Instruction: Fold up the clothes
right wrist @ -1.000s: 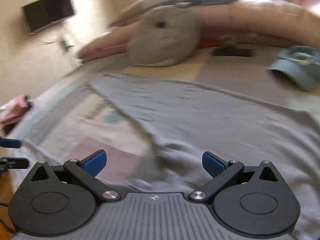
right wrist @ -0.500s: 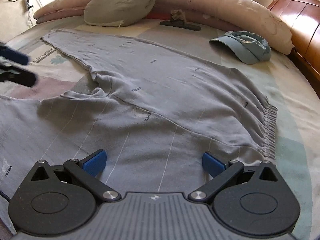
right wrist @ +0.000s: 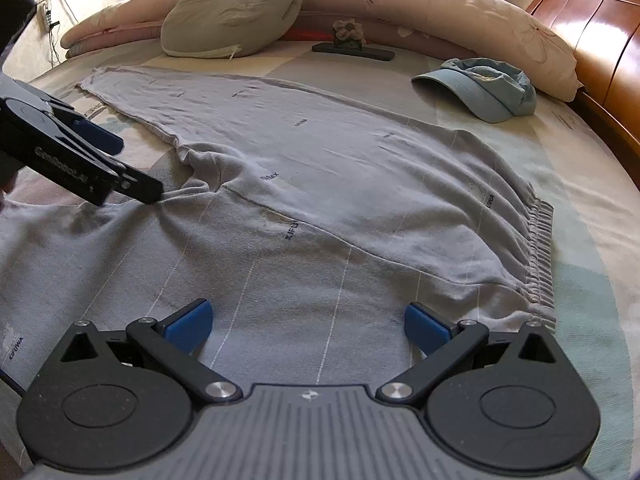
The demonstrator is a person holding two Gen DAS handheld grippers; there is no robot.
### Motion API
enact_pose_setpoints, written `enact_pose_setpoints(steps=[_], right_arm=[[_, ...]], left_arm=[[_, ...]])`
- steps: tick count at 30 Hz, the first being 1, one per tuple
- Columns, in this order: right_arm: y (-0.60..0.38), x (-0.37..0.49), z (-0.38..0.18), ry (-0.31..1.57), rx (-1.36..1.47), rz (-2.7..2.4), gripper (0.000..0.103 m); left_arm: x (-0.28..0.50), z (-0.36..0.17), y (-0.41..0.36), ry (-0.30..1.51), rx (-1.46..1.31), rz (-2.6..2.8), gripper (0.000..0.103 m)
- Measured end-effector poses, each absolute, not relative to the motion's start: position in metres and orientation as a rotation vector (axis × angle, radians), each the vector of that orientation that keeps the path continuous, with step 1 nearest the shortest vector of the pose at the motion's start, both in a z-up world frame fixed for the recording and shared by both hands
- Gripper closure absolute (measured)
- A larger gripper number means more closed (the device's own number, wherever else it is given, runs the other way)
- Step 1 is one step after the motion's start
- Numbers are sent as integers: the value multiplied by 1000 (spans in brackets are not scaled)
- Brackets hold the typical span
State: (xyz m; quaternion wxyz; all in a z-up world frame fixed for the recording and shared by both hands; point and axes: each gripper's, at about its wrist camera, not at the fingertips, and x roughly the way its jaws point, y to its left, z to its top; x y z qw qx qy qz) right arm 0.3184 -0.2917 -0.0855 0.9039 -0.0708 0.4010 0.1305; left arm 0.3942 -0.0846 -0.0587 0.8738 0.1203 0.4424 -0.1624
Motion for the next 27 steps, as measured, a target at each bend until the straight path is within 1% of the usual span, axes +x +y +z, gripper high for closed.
enact_pose_setpoints(steps=[6,14,17,20,23,27], right_arm=[[-292,320,-86,834,-138,264,0],[-291,322,-86,839,-134,258,0],[-291,321,-86,838,-134,257,0],[-291,322,-84,838,-136,256,0],[-291,323,-81,837,-139,256,0],[-292,324,-76,835,-142,255,0]], left_arm=[[381,-32,-77,946,60,-466,16],[361,-39,-85,1065,-115,-626,15],[361,-55,-87,1111,-110,-572,15],[364,-66,-83,1118,-61,-427,16],[364,-62,-77,1101,-104,-421,15],[359,-56,-79,1074,-58,-399,15]])
